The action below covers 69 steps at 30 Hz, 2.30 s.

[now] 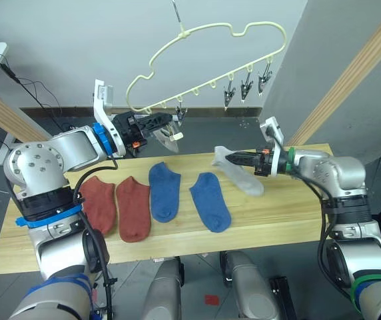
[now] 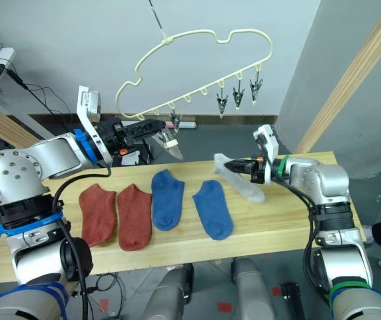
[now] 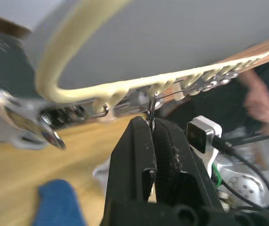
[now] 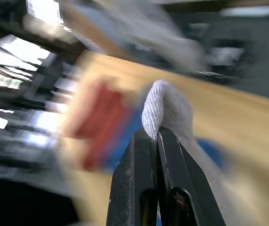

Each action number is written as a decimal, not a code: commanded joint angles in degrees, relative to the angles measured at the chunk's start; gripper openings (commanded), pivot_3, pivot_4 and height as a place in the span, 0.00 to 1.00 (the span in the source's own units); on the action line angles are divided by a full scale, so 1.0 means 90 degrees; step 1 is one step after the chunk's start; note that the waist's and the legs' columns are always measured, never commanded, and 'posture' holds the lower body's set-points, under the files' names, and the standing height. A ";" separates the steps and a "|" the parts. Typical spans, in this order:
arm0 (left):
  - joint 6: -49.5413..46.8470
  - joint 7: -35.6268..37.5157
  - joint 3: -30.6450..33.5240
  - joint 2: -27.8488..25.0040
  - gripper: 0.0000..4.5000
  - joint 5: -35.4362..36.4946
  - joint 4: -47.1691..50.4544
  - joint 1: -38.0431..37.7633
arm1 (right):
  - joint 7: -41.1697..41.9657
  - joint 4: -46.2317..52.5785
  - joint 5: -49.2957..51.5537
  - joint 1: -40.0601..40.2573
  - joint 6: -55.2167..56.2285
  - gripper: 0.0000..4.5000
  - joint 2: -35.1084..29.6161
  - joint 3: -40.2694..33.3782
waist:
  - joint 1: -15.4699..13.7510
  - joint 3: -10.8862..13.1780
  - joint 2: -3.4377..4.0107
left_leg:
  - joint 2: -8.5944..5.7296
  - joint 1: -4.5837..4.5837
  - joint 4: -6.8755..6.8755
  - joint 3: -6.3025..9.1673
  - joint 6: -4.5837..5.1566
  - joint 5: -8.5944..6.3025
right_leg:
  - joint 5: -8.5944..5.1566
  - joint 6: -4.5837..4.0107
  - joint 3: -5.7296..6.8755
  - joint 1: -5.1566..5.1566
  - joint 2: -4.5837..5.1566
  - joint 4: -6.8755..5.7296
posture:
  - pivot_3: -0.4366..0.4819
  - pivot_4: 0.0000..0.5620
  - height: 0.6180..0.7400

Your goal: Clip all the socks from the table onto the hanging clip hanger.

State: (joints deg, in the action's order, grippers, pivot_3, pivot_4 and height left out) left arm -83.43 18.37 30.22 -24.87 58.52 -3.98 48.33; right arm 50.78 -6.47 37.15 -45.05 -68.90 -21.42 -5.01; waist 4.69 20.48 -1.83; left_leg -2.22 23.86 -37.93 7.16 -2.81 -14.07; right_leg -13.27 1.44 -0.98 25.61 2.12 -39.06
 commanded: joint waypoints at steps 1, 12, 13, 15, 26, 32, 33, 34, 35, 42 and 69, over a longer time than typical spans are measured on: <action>-0.0525 -0.0600 0.0488 0.0223 0.00 0.0053 -0.0561 0.0093 | -0.0440 0.0019 0.0772 -0.0346 -0.0962 0.00 0.0585 -0.0537 | 0.0001 0.0000 0.0000 | 0.0000 -0.0002 0.0000 -0.0001 0.0000 0.0000 | 0.0000 0.0000 -0.0001 0.0000 0.0000 -0.0001 | 0.41 0.63 1.00; -0.1008 -0.1379 0.0971 0.0427 0.00 0.0967 -0.1037 0.0336 | -0.1205 -0.0545 0.1025 -0.0779 -0.1065 0.00 0.1363 -0.0955 | -0.0050 -0.0001 0.0001 | -0.0011 0.0005 0.0004 -0.0005 -0.0004 0.0000 | 0.0000 0.0000 -0.0004 0.0006 0.0011 0.0008 | 0.43 0.65 1.00; -0.1008 -0.1425 0.0957 0.0421 0.00 0.1036 -0.1035 0.0324 | -0.1226 -0.0585 0.1013 -0.0799 -0.1018 0.00 0.1367 -0.0963 | -0.0050 -0.0001 0.0001 | -0.0010 0.0006 0.0004 -0.0005 -0.0004 -0.0001 | 0.0000 0.0001 -0.0003 0.0008 0.0011 0.0007 | 0.43 0.65 1.00; -0.1008 -0.1548 0.0966 0.0451 0.00 0.1111 -0.0972 0.0284 | -0.1189 -0.0628 0.1053 -0.0844 -0.0959 0.00 0.1354 -0.0959 | -0.0044 -0.0001 0.0001 | -0.0008 0.0004 0.0004 -0.0007 -0.0003 -0.0001 | 0.0000 0.0000 -0.0004 0.0009 0.0009 0.0003 | 0.43 0.65 1.00; -0.0953 -0.1638 0.0973 0.0307 0.00 0.1096 -0.1020 0.0266 | -0.1044 -0.0441 0.1638 -0.0893 -0.1227 0.00 0.1200 -0.1031 | -0.0044 -0.0001 0.0001 | -0.0008 0.0005 0.0007 -0.0010 -0.0002 -0.0001 | 0.0000 0.0001 -0.0006 0.0009 0.0006 0.0006 | 0.42 0.65 1.00; -0.0961 -0.1632 0.0984 0.0325 0.00 0.1135 -0.1023 0.0252 | -0.1126 -0.0449 0.1745 -0.0833 -0.1145 0.00 0.1148 -0.0952 | -0.0043 -0.0001 0.0001 | -0.0007 0.0004 0.0007 -0.0010 -0.0002 -0.0002 | 0.0000 0.0001 -0.0005 0.0009 0.0006 0.0005 | 0.42 0.65 1.00; -0.0957 -0.1640 0.1003 0.0337 0.00 0.1148 -0.1039 0.0258 | -0.1126 -0.0455 0.1770 -0.0819 -0.1157 0.00 0.1147 -0.0961 | -0.0042 0.0000 0.0001 | -0.0007 0.0004 0.0007 -0.0010 -0.0002 -0.0002 | 0.0000 0.0001 -0.0006 0.0009 0.0006 0.0005 | 0.42 0.65 1.00; -0.0955 -0.1654 0.1010 0.0361 0.00 0.1161 -0.1048 0.0267 | -0.1167 -0.0482 0.1728 -0.0807 -0.1114 0.00 0.1163 -0.0946 | -0.0042 -0.0001 0.0001 | -0.0007 0.0004 0.0008 -0.0011 -0.0002 -0.0002 | 0.0000 0.0001 -0.0007 0.0009 0.0006 0.0006 | 0.42 0.65 1.00; -0.0954 -0.1663 0.1011 0.0375 0.00 0.1171 -0.1052 0.0272 | -0.1202 -0.0501 0.1695 -0.0801 -0.1077 0.00 0.1175 -0.0934 | -0.0042 0.0000 0.0001 | -0.0007 0.0005 0.0007 -0.0011 -0.0002 -0.0002 | 0.0000 0.0001 -0.0007 0.0009 0.0006 0.0006 | 0.42 0.65 1.00; -0.0989 -0.1752 0.1079 0.0458 0.00 0.1394 -0.1123 0.0352 | -0.1187 -0.0487 0.1616 -0.0745 -0.0859 0.00 0.1243 -0.0768 | -0.0043 -0.0001 0.0001 | -0.0007 0.0005 0.0008 -0.0009 -0.0002 -0.0001 | 0.0000 0.0001 -0.0006 0.0010 0.0006 0.0007 | 0.43 0.65 1.00; -0.0729 -0.1323 0.0502 0.0150 0.54 0.1701 -0.0603 -0.0024 | -0.1305 -0.0645 0.1511 -0.0735 -0.0483 0.00 0.1205 -0.0528 | -0.0064 0.0000 0.0001 | -0.0008 0.0028 0.0010 -0.0008 -0.0005 0.0000 | 0.0000 0.0001 -0.0006 0.0031 0.0007 0.0010 | 0.43 0.64 1.00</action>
State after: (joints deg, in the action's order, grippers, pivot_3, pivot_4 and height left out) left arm -90.10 5.89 34.62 -22.67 72.62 -10.16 47.80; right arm 38.59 -13.00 50.27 -51.15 -73.83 -10.52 -9.81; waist 4.11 20.48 -1.82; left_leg -2.29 24.16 -37.85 7.09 -2.87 -14.06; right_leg -13.27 1.45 -1.03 25.95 2.19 -38.98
